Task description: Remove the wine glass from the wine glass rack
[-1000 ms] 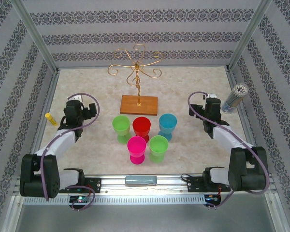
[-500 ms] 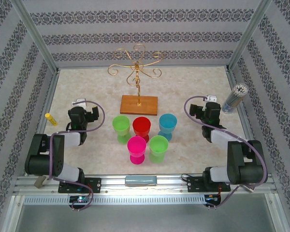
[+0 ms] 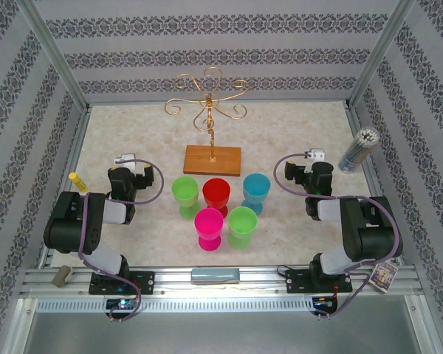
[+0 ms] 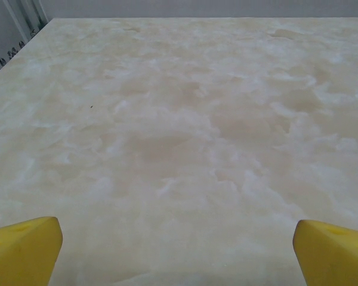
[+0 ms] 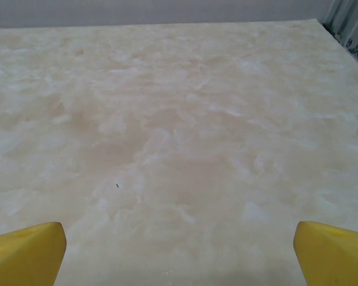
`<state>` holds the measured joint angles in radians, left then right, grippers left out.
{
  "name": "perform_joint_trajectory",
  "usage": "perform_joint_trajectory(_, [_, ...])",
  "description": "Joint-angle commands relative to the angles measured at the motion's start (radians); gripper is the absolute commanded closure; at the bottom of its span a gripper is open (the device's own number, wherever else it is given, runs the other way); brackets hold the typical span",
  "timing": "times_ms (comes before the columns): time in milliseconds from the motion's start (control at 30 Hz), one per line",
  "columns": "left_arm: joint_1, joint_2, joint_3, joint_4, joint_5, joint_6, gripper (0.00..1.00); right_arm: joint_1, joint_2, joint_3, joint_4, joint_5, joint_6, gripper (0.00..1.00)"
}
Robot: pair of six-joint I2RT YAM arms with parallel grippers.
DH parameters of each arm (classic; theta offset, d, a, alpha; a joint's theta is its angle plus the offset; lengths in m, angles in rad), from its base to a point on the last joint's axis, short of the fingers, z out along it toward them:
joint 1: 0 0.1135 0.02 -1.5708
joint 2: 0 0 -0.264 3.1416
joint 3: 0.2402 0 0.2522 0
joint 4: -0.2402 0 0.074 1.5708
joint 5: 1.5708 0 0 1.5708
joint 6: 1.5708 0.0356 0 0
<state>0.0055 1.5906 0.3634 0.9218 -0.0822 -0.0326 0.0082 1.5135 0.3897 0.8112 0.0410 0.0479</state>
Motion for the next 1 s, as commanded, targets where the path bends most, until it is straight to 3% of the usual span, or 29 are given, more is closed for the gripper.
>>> perform_joint_trajectory(0, [-0.009,0.000,0.011,0.049,0.013,0.016,0.00,-0.004,-0.004,0.001,0.067,-0.029,-0.016,0.02])
perform_joint_trajectory(467, [-0.010,-0.001,0.002,0.065,-0.009,0.006,0.00,0.011,-0.004,-0.003,0.078,0.006,-0.023,0.02])
perform_joint_trajectory(667, [-0.010,-0.001,-0.038,0.141,0.160,0.065,0.00,0.012,-0.004,-0.003,0.077,0.005,-0.023,0.02])
perform_joint_trajectory(967, [-0.010,-0.003,-0.023,0.107,0.178,0.073,0.00,0.010,-0.002,0.000,0.074,0.004,-0.022,0.02])
